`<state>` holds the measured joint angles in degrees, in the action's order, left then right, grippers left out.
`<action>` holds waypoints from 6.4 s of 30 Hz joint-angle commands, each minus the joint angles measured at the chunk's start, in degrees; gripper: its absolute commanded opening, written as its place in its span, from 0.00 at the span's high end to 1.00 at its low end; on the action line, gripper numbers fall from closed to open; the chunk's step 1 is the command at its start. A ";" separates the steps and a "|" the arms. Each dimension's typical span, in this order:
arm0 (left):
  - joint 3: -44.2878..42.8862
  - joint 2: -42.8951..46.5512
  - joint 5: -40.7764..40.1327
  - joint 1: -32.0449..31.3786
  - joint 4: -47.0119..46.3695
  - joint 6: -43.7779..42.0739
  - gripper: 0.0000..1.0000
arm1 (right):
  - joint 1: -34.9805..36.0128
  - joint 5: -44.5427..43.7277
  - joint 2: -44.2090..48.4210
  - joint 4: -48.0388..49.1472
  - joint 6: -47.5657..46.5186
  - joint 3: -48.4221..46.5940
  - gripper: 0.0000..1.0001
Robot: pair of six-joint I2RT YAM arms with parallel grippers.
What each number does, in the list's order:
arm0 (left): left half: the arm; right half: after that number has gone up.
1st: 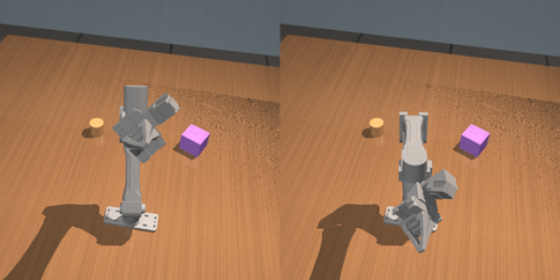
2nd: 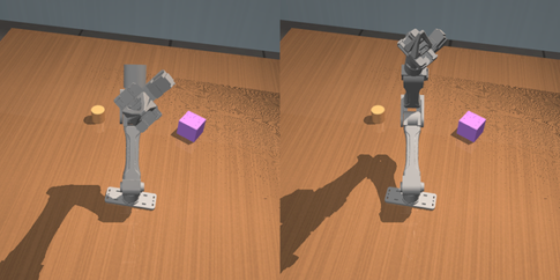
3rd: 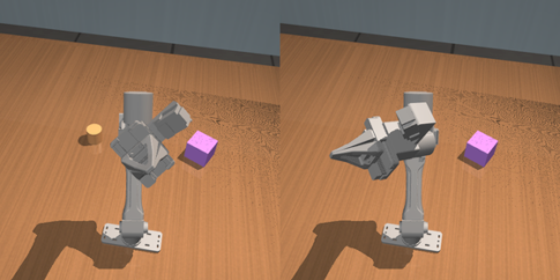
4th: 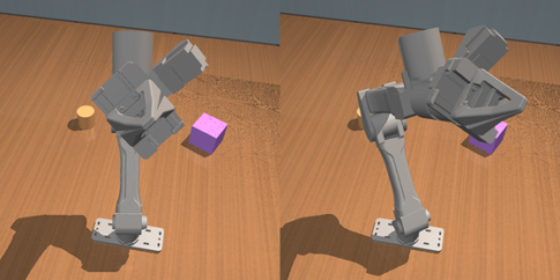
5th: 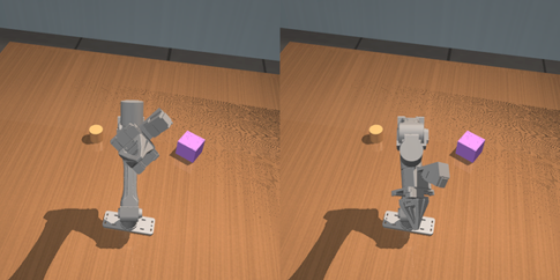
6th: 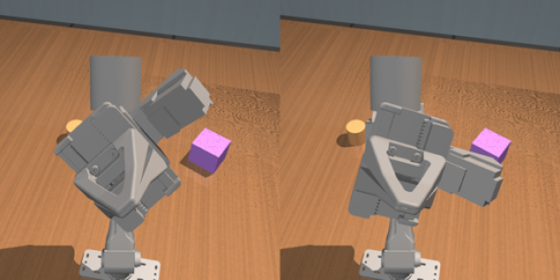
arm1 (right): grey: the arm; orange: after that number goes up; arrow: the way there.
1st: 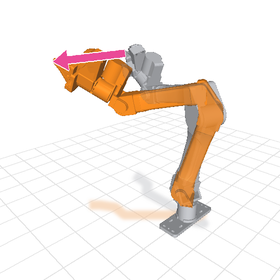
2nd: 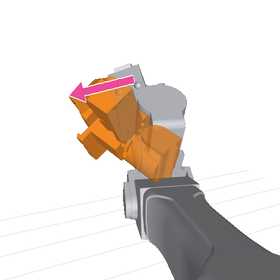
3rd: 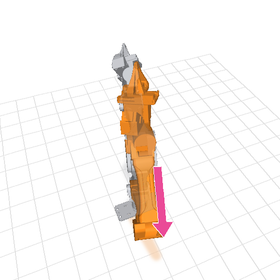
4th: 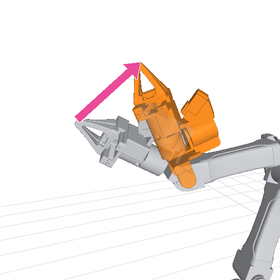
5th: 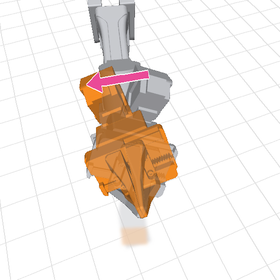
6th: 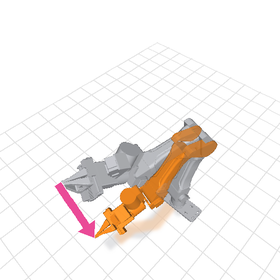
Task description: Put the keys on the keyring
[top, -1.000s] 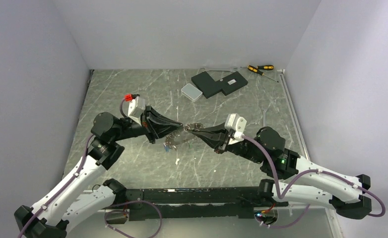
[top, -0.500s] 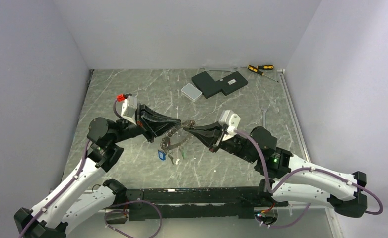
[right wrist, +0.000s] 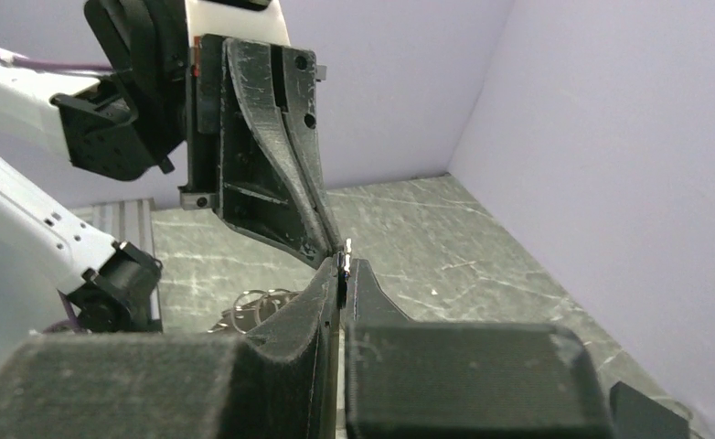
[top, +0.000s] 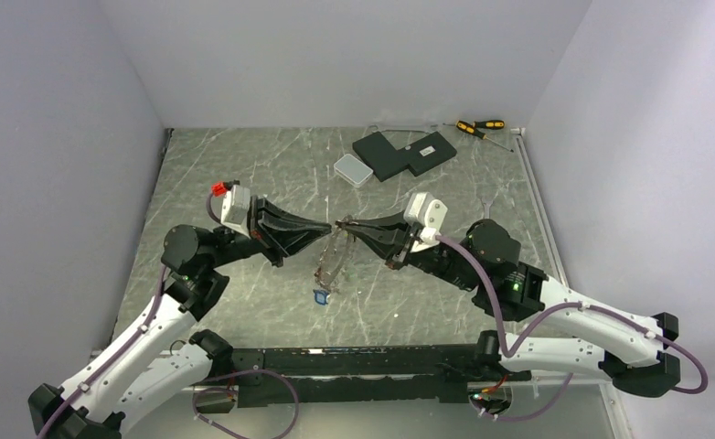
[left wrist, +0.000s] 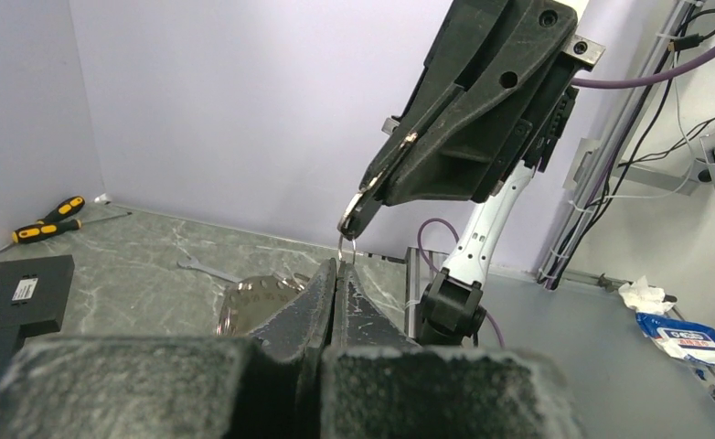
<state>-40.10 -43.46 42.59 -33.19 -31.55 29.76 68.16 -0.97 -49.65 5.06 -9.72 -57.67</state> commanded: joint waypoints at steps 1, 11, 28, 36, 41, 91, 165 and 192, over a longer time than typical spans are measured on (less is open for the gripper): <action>0.83 2.23 0.07 0.15 -5.49 0.47 1.00 | -0.21 0.16 -0.78 -1.19 -5.10 -5.73 1.00; 1.89 3.73 -4.16 0.14 -6.29 0.78 1.00 | -0.81 5.57 -3.37 -3.94 -3.88 -5.40 1.00; 1.46 4.23 -7.05 0.14 -4.27 1.15 1.00 | -2.51 6.58 4.77 7.59 1.64 8.80 1.00; -5.55 4.97 0.68 0.15 18.54 -9.47 0.67 | -2.59 5.63 4.01 2.93 -1.03 3.97 1.00; -8.78 5.89 6.54 0.19 28.75 -16.22 0.41 | -2.60 5.58 2.70 0.49 -1.66 0.81 1.00; -12.21 -3.78 12.81 -0.21 29.52 -23.42 1.00 | -2.59 10.30 -1.21 -0.40 -2.24 -5.44 1.00; -3.56 17.41 -35.50 -0.09 54.03 -33.78 0.01 | -11.38 11.12 -17.92 -13.74 -9.21 -21.10 1.00; 2.29 31.31 -60.93 2.43 51.88 -34.54 0.01 | -11.29 22.80 -42.17 -10.39 -5.66 -12.56 1.00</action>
<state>-37.91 -11.11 -19.59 -31.77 22.98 -3.90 56.55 14.11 -97.27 -4.80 -15.00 -74.41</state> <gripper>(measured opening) 0.995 0.032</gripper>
